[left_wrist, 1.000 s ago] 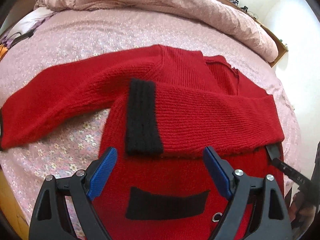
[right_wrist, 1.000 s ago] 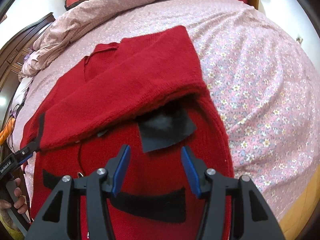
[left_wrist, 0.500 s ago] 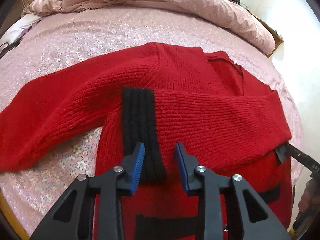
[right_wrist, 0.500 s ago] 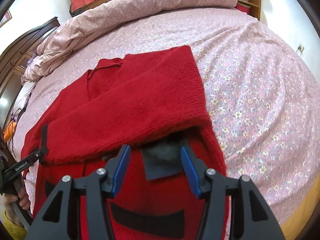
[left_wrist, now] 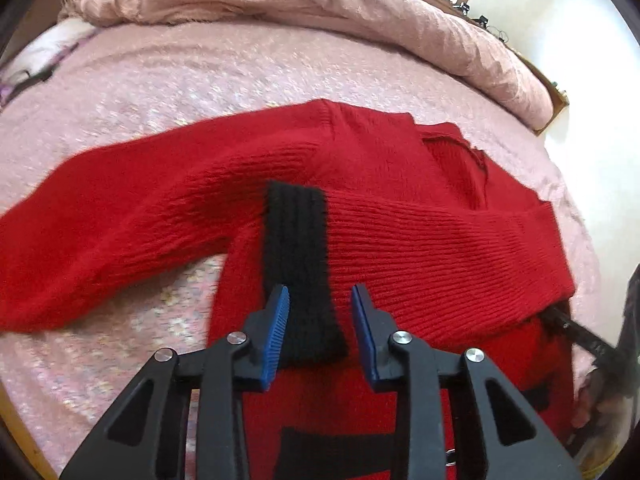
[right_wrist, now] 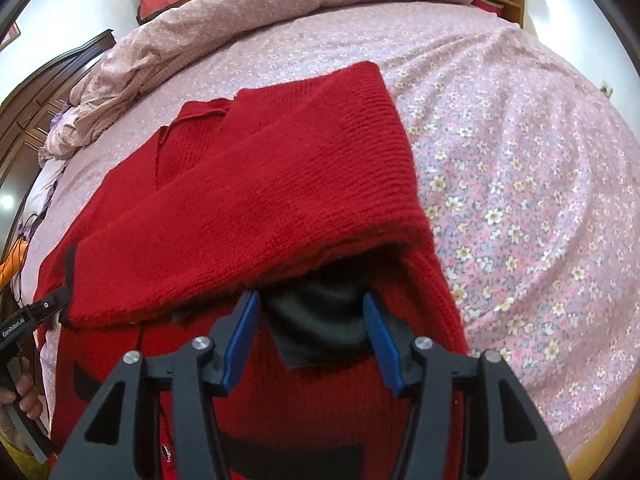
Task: Fold small clothes
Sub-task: 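Grasp the black cuff of the other sleeve with the left gripper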
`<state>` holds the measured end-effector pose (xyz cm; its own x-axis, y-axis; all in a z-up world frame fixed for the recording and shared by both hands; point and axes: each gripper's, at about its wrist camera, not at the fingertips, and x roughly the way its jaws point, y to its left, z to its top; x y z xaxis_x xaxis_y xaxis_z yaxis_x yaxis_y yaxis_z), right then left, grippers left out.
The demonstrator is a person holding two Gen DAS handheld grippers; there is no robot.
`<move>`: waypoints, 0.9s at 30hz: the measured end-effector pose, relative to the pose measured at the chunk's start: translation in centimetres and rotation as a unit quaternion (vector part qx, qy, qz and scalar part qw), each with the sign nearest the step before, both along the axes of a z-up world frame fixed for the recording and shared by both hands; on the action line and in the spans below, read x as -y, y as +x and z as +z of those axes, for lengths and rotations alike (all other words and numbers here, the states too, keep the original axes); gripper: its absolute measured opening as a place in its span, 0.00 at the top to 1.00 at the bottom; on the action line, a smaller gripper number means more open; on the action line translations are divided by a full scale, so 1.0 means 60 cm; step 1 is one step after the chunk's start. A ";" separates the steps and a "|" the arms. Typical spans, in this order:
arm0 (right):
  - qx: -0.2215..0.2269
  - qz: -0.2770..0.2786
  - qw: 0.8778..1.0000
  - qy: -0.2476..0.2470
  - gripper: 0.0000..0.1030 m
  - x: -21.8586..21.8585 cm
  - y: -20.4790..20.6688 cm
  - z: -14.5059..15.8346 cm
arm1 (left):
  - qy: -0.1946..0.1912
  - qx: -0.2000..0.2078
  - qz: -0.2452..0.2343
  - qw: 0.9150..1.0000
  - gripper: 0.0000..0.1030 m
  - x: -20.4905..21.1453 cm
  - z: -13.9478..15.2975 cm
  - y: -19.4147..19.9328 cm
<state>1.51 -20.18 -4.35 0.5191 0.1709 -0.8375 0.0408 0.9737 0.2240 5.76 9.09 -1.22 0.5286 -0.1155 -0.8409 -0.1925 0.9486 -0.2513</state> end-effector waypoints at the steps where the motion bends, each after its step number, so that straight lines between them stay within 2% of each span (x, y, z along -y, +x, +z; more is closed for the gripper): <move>1: 0.001 0.000 1.000 0.001 0.44 0.001 0.000 0.000 | 0.009 -0.005 -0.001 1.000 0.75 0.001 -0.002 0.001; 3: 0.002 0.000 1.000 0.004 0.43 0.002 0.001 0.000 | 0.022 -0.021 0.003 1.000 0.75 0.002 -0.015 0.005; 4: 0.003 -0.001 1.000 0.005 0.42 0.002 0.001 -0.001 | 0.017 -0.023 0.007 1.000 0.75 0.001 -0.020 0.007; 11: 0.005 0.001 1.000 0.003 0.42 0.002 -0.001 -0.001 | -0.004 0.002 0.009 1.000 0.74 -0.008 -0.028 0.032; 12: 0.006 -0.001 1.000 0.005 0.42 0.002 -0.001 0.000 | -0.010 0.006 0.011 1.000 0.75 -0.011 -0.028 0.033; 14: 0.006 -0.004 1.000 0.009 0.42 0.004 -0.004 0.002 | -0.019 0.013 0.006 1.000 0.90 -0.013 -0.026 0.033; 15: 0.007 -0.005 1.000 0.011 0.42 0.004 -0.005 0.003 | -0.033 0.020 -0.002 0.999 0.94 -0.012 -0.021 0.033; 17: 0.007 -0.007 1.000 0.017 0.42 0.007 -0.008 0.008 | -0.037 0.040 -0.009 0.998 0.95 -0.008 -0.007 0.031; 21: 0.027 -0.016 0.999 0.023 0.42 0.013 -0.016 0.032 | -0.014 0.092 -0.031 0.995 0.95 0.004 0.047 0.030; 27: 0.074 -0.028 0.997 0.023 0.42 0.023 -0.013 0.073 | 0.013 0.141 -0.049 0.989 0.95 0.003 0.108 0.072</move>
